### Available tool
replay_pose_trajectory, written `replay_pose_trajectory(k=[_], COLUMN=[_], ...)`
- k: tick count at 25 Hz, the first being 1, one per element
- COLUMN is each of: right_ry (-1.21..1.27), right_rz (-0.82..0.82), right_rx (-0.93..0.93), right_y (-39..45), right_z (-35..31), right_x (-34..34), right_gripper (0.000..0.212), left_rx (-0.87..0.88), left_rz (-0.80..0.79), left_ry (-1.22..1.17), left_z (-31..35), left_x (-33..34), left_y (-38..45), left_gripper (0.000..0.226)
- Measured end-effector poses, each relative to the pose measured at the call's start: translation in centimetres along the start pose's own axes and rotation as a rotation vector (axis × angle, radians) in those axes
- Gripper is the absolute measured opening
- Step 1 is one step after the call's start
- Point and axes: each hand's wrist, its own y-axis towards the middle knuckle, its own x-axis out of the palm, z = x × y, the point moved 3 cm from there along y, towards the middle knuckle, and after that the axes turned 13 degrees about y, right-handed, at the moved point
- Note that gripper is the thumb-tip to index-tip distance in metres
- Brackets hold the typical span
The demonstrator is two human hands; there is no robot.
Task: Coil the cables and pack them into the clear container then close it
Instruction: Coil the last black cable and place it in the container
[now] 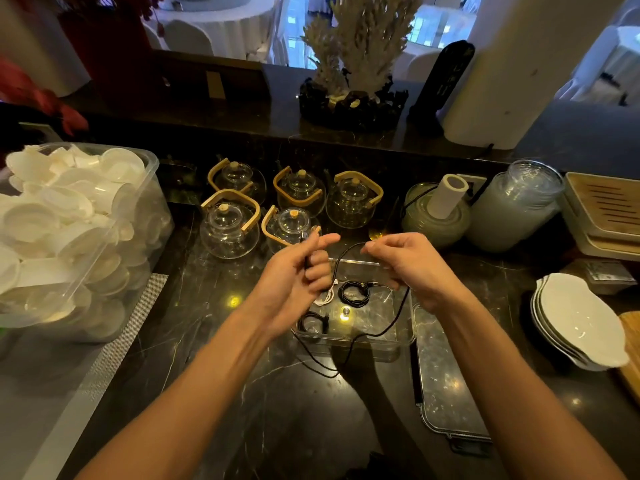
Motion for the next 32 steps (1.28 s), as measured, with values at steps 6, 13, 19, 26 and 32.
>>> replay_pose_trajectory(k=[6,13,19,26,32], right_ry=[0.032,0.012,0.627,0.391,0.135], right_rz=[-0.220,-0.473,-0.243,-0.255,-0.279], right_rx=[0.281,0.497,0.518,0.394,0.141], right_y=[-1.3,-3.7,0.4,0.5,-5.2], right_z=[4.3,8.4,5.9,-1.7,-0.3], right_x=[2.4,6.3,4.0,3.9,7.2], right_gripper=[0.030,0.054,0.017,0.028,0.031], left_rx=[0.032,0.119,-0.092,-0.251,-0.142], left_rz=[-0.109,-0.105,-0.326,-0.102,-0.022], left_ry=[-0.152,-0.041,0.034,0.302,-0.180], left_z=[2.0,3.1,-0.1,-5.2,-3.0], left_x=[0.5,1.3,1.3,-1.1,-1.1], left_y=[0.0,-0.3,-1.6,0.1,1.7], left_gripper=[0.047,0.050,0.061,0.064,0.066])
